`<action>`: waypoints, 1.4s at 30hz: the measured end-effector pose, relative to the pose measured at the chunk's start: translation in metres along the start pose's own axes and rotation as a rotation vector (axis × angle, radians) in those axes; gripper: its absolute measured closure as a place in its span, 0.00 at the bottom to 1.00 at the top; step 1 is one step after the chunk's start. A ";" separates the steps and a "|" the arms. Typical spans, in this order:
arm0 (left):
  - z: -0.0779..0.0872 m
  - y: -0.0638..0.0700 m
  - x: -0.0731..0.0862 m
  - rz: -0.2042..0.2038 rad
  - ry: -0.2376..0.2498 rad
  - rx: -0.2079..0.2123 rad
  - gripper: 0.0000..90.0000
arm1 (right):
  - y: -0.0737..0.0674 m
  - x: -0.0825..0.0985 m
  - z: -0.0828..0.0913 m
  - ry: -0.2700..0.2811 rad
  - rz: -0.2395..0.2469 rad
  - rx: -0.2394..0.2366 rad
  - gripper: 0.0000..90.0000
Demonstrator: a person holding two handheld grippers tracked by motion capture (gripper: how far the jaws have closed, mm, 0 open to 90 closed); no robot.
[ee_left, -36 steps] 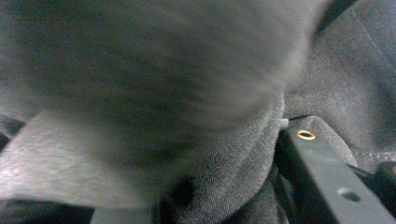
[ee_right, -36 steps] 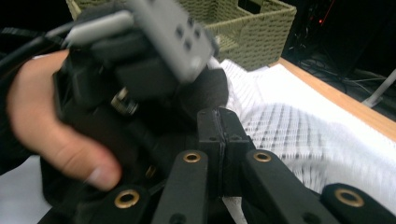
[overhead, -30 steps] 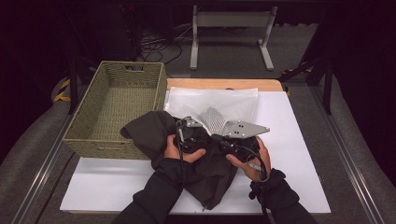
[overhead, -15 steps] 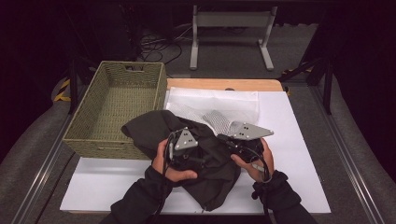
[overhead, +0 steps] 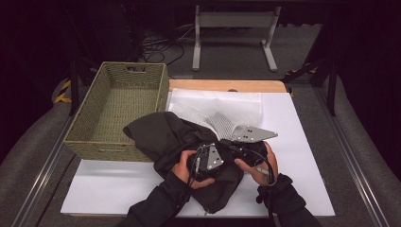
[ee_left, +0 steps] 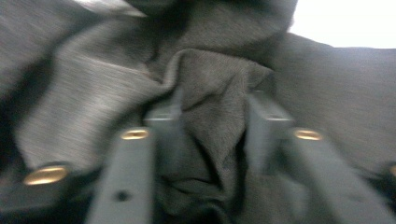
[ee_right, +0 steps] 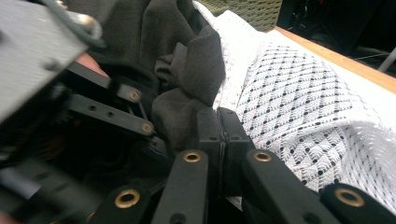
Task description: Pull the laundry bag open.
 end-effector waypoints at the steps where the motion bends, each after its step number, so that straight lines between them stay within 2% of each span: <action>1: -0.002 -0.002 0.000 0.017 0.000 0.004 0.89 | 0.000 0.001 0.000 -0.002 -0.009 -0.008 1.00; 2: -0.003 -0.004 -0.001 0.034 0.007 0.008 0.95 | 0.001 0.001 0.001 0.000 -0.013 -0.010 1.00; 4: -0.003 -0.009 -0.002 0.074 0.015 0.019 0.98 | 0.002 0.001 0.002 0.003 -0.008 -0.002 1.00; 5: -0.002 -0.011 -0.002 0.090 0.019 0.008 0.98 | 0.002 0.001 0.003 0.006 -0.009 -0.003 1.00; 6: 0.002 -0.014 -0.004 0.110 0.039 -0.022 0.98 | 0.002 0.001 0.005 0.009 -0.010 -0.002 1.00; 9: 0.016 -0.025 -0.007 0.157 0.090 -0.054 0.98 | 0.004 -0.002 0.013 0.025 -0.011 0.006 1.00; 11: 0.026 -0.032 -0.010 0.188 0.116 -0.056 0.98 | 0.006 -0.005 0.019 0.043 -0.017 0.007 1.00; 14: 0.037 -0.044 -0.012 0.208 0.135 -0.094 0.98 | 0.006 -0.011 0.027 0.068 -0.035 -0.008 1.00; 15: 0.037 -0.044 -0.012 0.208 0.135 -0.094 0.98 | 0.007 -0.014 0.029 0.072 -0.037 -0.007 1.00; 16: 0.037 -0.048 -0.011 0.206 0.132 -0.074 0.98 | 0.008 -0.015 0.030 0.073 -0.041 -0.006 1.00; 17: 0.037 -0.048 -0.011 0.206 0.132 -0.074 0.98 | 0.009 -0.016 0.031 0.074 -0.043 -0.005 1.00; 18: 0.036 -0.050 -0.010 0.197 0.106 -0.088 0.98 | 0.011 -0.017 0.032 0.071 -0.042 0.009 1.00; 19: 0.033 -0.051 -0.009 0.179 0.080 -0.071 0.98 | 0.012 -0.017 0.032 0.067 -0.042 0.014 1.00; 20: 0.026 -0.051 -0.006 0.202 0.069 -0.046 0.98 | 0.013 -0.016 0.031 0.065 -0.048 0.010 1.00; 21: 0.026 -0.051 -0.006 0.202 0.069 -0.046 0.98 | 0.013 -0.016 0.031 0.065 -0.048 0.010 1.00; 22: 0.018 -0.048 -0.004 0.181 0.041 -0.061 0.98 | 0.013 -0.014 0.029 0.062 -0.053 0.001 1.00; 23: 0.014 -0.046 -0.004 0.187 0.044 -0.072 0.98 | 0.012 -0.010 0.026 0.050 -0.048 -0.003 1.00; 25: 0.010 -0.043 -0.005 0.203 0.057 -0.065 0.98 | 0.012 -0.009 0.025 0.047 -0.046 -0.005 1.00; 26: 0.007 -0.040 -0.007 0.214 0.063 -0.048 0.98 | 0.012 -0.008 0.024 0.047 -0.053 -0.008 1.00; 27: 0.005 -0.034 -0.009 0.208 0.071 -0.024 0.98 | 0.011 -0.008 0.023 0.046 -0.054 -0.008 1.00; 28: 0.004 -0.027 -0.011 0.201 0.096 0.020 0.97 | 0.010 -0.006 0.021 0.039 -0.046 -0.001 1.00; 29: 0.005 -0.022 -0.012 0.195 0.102 0.039 0.96 | 0.009 -0.004 0.019 0.030 -0.039 0.004 1.00; 30: 0.006 -0.021 -0.012 0.194 0.104 0.049 0.94 | 0.008 -0.002 0.017 0.021 -0.024 0.017 1.00; 31: 0.012 -0.019 -0.013 0.190 0.134 0.094 0.91 | 0.008 -0.001 0.016 0.015 -0.017 0.028 1.00; 32: 0.020 -0.019 -0.013 0.193 0.173 0.132 0.83 | 0.009 0.001 0.016 0.012 -0.015 0.037 1.00; 33: 0.028 -0.020 -0.014 0.187 0.200 0.147 0.75 | 0.009 0.001 0.016 0.012 -0.020 0.030 1.00; 34: 0.042 -0.024 -0.014 0.183 0.236 0.147 0.68 | 0.009 0.002 0.016 0.010 -0.016 0.028 1.00; 37: 0.076 -0.043 -0.012 0.192 0.268 0.108 0.42 | 0.009 0.004 0.021 0.013 -0.014 0.031 1.00; 38: 0.084 -0.054 -0.010 0.195 0.258 0.055 0.36 | 0.010 0.004 0.023 0.011 -0.011 0.029 1.00; 39: 0.089 -0.062 -0.009 0.183 0.243 0.032 0.31 | 0.010 0.005 0.024 0.014 -0.011 0.029 1.00; 40: 0.089 -0.070 -0.008 0.164 0.214 0.062 0.25 | 0.011 0.005 0.025 0.016 -0.015 0.028 1.00; 41: 0.085 -0.079 -0.005 0.181 0.152 0.062 0.24 | 0.011 0.005 0.026 0.016 -0.012 0.027 1.00; 42: 0.081 -0.089 -0.001 0.179 0.083 0.003 0.20 | 0.010 0.005 0.026 0.016 -0.012 0.028 1.00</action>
Point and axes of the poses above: each handheld gripper's, and its own axes: z roughly backward along the jaws, x roughly out of its underside, y roughly to its right, the point moved 7 cm from there along -z, roughly forward along the jaws, and after that the axes turned 11 degrees about -y, right-handed, at the moved point
